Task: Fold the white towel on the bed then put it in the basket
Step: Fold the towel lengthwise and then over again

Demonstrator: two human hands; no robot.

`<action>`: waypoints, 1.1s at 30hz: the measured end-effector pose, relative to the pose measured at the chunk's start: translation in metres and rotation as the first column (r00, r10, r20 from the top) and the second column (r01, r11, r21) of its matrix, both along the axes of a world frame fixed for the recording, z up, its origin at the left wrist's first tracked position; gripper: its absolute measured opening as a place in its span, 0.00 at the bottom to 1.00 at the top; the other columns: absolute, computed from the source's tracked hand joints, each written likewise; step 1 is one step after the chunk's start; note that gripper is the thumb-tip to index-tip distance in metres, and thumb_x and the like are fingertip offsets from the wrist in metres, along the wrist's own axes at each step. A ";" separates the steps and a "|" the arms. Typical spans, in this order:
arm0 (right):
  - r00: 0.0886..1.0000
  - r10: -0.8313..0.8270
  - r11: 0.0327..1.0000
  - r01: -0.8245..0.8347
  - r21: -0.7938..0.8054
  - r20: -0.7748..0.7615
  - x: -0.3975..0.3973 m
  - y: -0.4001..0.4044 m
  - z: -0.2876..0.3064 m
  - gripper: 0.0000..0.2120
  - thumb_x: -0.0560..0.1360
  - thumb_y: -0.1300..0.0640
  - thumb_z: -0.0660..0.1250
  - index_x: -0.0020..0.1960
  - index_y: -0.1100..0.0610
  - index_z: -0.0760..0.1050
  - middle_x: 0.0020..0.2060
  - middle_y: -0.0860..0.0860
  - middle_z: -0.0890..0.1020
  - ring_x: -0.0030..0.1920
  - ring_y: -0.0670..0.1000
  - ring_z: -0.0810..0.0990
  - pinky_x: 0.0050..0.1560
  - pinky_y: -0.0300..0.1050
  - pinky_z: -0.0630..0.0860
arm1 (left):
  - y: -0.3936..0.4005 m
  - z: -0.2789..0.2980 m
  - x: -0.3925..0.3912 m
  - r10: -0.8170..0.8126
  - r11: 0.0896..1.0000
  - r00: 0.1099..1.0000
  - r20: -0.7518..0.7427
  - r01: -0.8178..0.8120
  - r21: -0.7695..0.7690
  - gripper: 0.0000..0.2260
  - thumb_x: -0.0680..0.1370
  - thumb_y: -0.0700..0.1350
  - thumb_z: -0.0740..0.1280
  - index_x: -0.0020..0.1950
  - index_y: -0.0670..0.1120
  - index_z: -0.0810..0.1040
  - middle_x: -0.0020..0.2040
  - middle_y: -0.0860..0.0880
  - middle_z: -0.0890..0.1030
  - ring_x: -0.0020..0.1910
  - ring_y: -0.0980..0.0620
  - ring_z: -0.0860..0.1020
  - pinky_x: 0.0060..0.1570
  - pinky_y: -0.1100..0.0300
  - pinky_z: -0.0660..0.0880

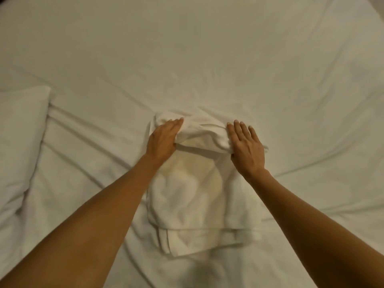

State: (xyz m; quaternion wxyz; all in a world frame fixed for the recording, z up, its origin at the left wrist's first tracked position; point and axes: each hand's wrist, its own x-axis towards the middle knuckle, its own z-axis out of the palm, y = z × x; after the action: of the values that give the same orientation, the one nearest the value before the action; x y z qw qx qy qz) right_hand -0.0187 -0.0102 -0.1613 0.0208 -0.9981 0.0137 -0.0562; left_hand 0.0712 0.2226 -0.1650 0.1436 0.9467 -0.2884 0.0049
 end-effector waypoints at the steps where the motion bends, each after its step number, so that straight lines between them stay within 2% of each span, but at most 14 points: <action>1: 1.000 -0.002 1.000 0.002 0.013 -0.003 -0.015 0.004 0.002 0.32 0.65 0.76 0.66 0.69 0.65 0.69 0.65 0.64 0.75 0.65 0.64 0.75 0.67 0.58 0.68 | 0.005 -0.002 -0.015 -0.005 1.000 1.000 0.001 0.005 0.000 0.31 0.62 0.26 0.69 0.66 0.36 0.76 0.59 0.39 0.82 0.57 0.38 0.82 0.49 0.48 0.81; 3: 1.000 -0.004 1.000 0.004 0.024 -0.011 -0.046 0.012 0.006 0.32 0.65 0.76 0.67 0.68 0.64 0.71 0.62 0.64 0.77 0.62 0.63 0.77 0.62 0.58 0.72 | 0.010 -0.004 -0.046 -0.005 0.999 1.000 -0.004 0.005 0.033 0.30 0.60 0.26 0.69 0.62 0.36 0.79 0.57 0.40 0.83 0.55 0.40 0.83 0.47 0.50 0.82; 6: 0.998 -0.030 0.999 0.032 0.044 -0.048 -0.089 0.021 0.010 0.32 0.62 0.76 0.68 0.65 0.64 0.74 0.57 0.61 0.82 0.57 0.62 0.81 0.54 0.53 0.78 | 0.010 0.001 -0.087 -0.007 0.999 0.999 -0.044 0.009 0.037 0.24 0.65 0.31 0.58 0.58 0.37 0.81 0.54 0.40 0.84 0.53 0.42 0.84 0.46 0.52 0.82; 9: 0.996 -0.023 0.997 0.029 0.068 -0.088 -0.126 0.027 0.013 0.30 0.64 0.74 0.62 0.65 0.62 0.75 0.56 0.58 0.82 0.55 0.60 0.82 0.50 0.51 0.79 | 0.016 0.004 -0.124 0.025 1.000 1.000 -0.017 -0.025 0.015 0.23 0.66 0.34 0.55 0.55 0.38 0.83 0.52 0.42 0.85 0.50 0.44 0.85 0.45 0.55 0.80; 12: 0.993 0.010 0.997 -0.001 0.076 -0.114 -0.157 0.033 0.011 0.30 0.66 0.68 0.52 0.64 0.62 0.76 0.56 0.57 0.83 0.55 0.59 0.82 0.49 0.49 0.79 | 0.028 -0.003 -0.157 0.037 0.998 0.999 -0.017 -0.036 0.054 0.24 0.67 0.34 0.55 0.58 0.39 0.82 0.53 0.43 0.85 0.51 0.45 0.85 0.46 0.55 0.80; 17: 0.987 0.009 0.998 0.002 0.068 -0.158 -0.190 0.030 -0.009 0.29 0.67 0.67 0.50 0.65 0.63 0.75 0.56 0.59 0.82 0.54 0.59 0.82 0.49 0.49 0.79 | 0.029 -0.022 -0.197 0.038 0.992 0.999 -0.025 -0.035 0.120 0.26 0.69 0.32 0.55 0.66 0.40 0.77 0.52 0.44 0.83 0.49 0.46 0.83 0.46 0.55 0.80; 19: 0.982 0.010 0.998 0.001 0.059 -0.191 -0.200 0.026 -0.020 0.29 0.67 0.68 0.54 0.67 0.62 0.72 0.58 0.59 0.81 0.57 0.59 0.81 0.54 0.51 0.76 | 0.028 -0.033 -0.209 0.038 0.991 0.998 -0.044 -0.032 0.127 0.27 0.68 0.31 0.60 0.68 0.40 0.75 0.53 0.43 0.82 0.50 0.46 0.82 0.48 0.54 0.80; 20: 0.972 0.023 0.998 -0.008 0.064 -0.234 -0.206 0.024 -0.025 0.29 0.68 0.67 0.59 0.69 0.62 0.69 0.61 0.59 0.80 0.59 0.59 0.80 0.57 0.51 0.75 | 0.029 -0.037 -0.215 0.028 0.991 0.996 -0.081 -0.018 0.133 0.29 0.66 0.31 0.65 0.68 0.40 0.73 0.54 0.43 0.81 0.51 0.45 0.81 0.50 0.54 0.79; 22: 0.937 0.063 0.995 -0.030 0.100 -0.344 -0.217 0.020 -0.035 0.35 0.69 0.55 0.70 0.73 0.60 0.63 0.67 0.59 0.75 0.65 0.59 0.76 0.62 0.53 0.72 | 0.036 -0.044 -0.224 0.004 0.989 0.981 -0.192 0.024 0.148 0.39 0.58 0.35 0.77 0.69 0.42 0.71 0.57 0.43 0.79 0.55 0.45 0.77 0.54 0.51 0.79; 24: 0.917 0.093 0.989 -0.040 0.142 -0.389 -0.226 0.020 -0.038 0.38 0.72 0.42 0.65 0.75 0.59 0.59 0.70 0.58 0.70 0.69 0.57 0.71 0.67 0.53 0.69 | 0.044 -0.047 -0.231 -0.028 0.989 0.957 -0.288 0.068 0.130 0.43 0.56 0.49 0.80 0.68 0.43 0.68 0.62 0.42 0.75 0.60 0.45 0.73 0.56 0.51 0.77; 26: 0.927 0.097 0.982 -0.030 0.186 -0.363 -0.230 0.024 -0.035 0.36 0.75 0.39 0.58 0.76 0.58 0.59 0.71 0.57 0.70 0.70 0.57 0.70 0.69 0.52 0.67 | 0.050 -0.048 -0.239 -0.029 0.995 0.950 -0.310 0.058 0.083 0.41 0.62 0.64 0.73 0.68 0.43 0.69 0.67 0.41 0.74 0.63 0.44 0.74 0.57 0.51 0.76; 28: 0.937 0.119 0.972 -0.044 0.229 -0.327 -0.228 0.027 -0.026 0.33 0.77 0.39 0.54 0.75 0.58 0.61 0.68 0.57 0.73 0.67 0.56 0.72 0.68 0.51 0.67 | 0.052 -0.045 -0.243 -0.020 0.993 0.950 -0.312 0.054 0.101 0.41 0.66 0.72 0.63 0.68 0.42 0.71 0.68 0.41 0.74 0.64 0.43 0.76 0.58 0.51 0.76; 31: 0.958 0.104 0.968 -0.036 0.248 -0.266 -0.218 0.028 -0.020 0.27 0.78 0.45 0.53 0.70 0.62 0.68 0.55 0.55 0.81 0.53 0.56 0.79 0.58 0.48 0.71 | 0.051 -0.036 -0.239 0.038 0.997 0.948 -0.315 -0.014 0.076 0.37 0.75 0.70 0.51 0.69 0.42 0.72 0.66 0.43 0.76 0.62 0.45 0.77 0.57 0.52 0.77; 33: 0.962 0.067 0.966 0.004 0.259 -0.264 -0.207 0.030 -0.020 0.24 0.78 0.50 0.55 0.67 0.64 0.72 0.47 0.55 0.82 0.45 0.57 0.81 0.50 0.49 0.76 | 0.046 -0.032 -0.230 0.051 0.996 0.954 -0.294 -0.027 0.083 0.31 0.79 0.64 0.51 0.65 0.42 0.75 0.60 0.45 0.79 0.55 0.47 0.81 0.50 0.54 0.80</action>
State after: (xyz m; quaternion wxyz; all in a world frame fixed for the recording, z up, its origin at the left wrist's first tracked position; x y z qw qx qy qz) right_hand -0.2258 0.0199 -0.1812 0.1491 -0.9853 0.0077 0.0833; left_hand -0.1583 0.2687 -0.1971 0.1480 0.9471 -0.2449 -0.1455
